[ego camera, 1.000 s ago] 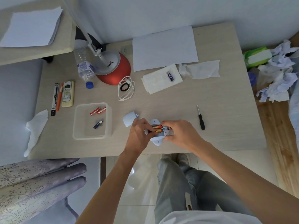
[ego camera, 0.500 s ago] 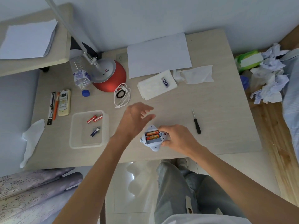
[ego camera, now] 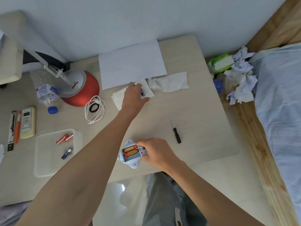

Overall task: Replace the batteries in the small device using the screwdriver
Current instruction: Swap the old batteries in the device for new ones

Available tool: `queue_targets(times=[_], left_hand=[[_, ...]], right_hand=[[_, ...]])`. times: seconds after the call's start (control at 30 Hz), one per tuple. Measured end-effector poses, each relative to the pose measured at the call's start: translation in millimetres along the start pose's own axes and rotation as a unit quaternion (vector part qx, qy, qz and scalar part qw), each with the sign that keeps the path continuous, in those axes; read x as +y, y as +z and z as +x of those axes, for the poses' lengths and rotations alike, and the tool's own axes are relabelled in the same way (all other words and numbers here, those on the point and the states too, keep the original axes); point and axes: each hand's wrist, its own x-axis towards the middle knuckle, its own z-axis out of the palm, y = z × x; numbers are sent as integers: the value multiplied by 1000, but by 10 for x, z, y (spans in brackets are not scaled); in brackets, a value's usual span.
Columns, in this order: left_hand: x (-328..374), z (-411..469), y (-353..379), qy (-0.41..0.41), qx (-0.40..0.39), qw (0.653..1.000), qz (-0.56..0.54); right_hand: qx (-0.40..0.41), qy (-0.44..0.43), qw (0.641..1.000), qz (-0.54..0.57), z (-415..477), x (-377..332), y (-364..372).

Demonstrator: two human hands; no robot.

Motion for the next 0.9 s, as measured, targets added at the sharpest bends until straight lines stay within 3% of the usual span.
queue_targets(times=[0.23, 0.53, 0.73, 0.9], left_hand=[[-59, 86, 42, 18, 0, 999, -51], [-71, -80, -75, 29, -43, 998, 42], [-300, -662, -215, 57, -119, 991, -14], [-434, -1295, -463, 3, -83, 984, -158]], right_hand=[[2, 7, 1000, 5, 2, -45, -33], [1, 10, 1000, 4, -33, -45, -73], [-11, 6, 1000, -7, -17, -60, -71], [-14, -4, 1000, -18, -12, -59, -42]])
